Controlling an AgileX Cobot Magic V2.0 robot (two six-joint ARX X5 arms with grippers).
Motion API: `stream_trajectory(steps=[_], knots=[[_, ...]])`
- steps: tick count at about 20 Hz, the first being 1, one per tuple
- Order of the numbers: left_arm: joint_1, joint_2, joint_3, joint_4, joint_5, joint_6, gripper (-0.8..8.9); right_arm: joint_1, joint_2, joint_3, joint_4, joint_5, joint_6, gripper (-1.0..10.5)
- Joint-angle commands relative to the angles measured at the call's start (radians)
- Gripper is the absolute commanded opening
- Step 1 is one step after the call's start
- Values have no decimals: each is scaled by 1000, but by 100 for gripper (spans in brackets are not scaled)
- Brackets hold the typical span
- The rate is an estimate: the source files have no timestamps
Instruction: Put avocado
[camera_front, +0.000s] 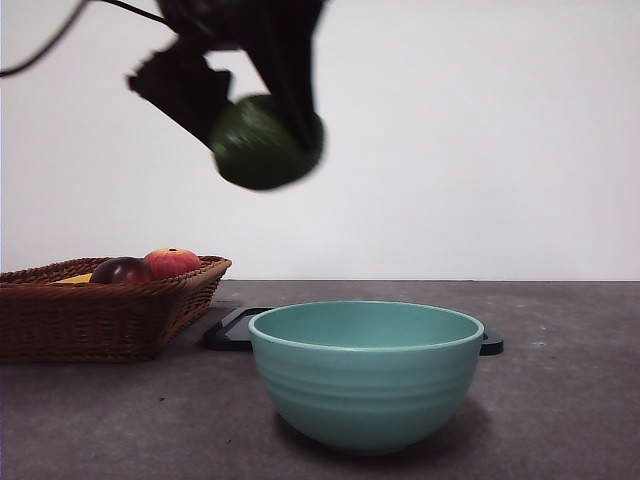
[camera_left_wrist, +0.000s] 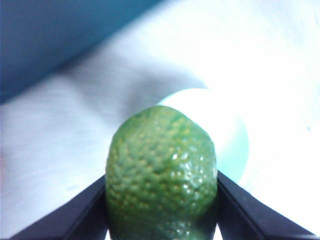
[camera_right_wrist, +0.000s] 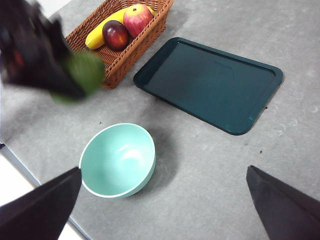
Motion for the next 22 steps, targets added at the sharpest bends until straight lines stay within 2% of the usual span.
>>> stream_trajectory(steps=[1,8,15,22], knots=[[-58,60,23,39,1,-11,236,5,3,16,8,-2,-7,572],[-164,214,23,96,-1,-11,235,5,3,16,11,-2,-7,572],[-178,327,23,108,-6,-12,235,5,3,16,11,-3,-7,572],[-179,357,23,103,-6,-15,235,5,3,16,11,-3,-7,572]])
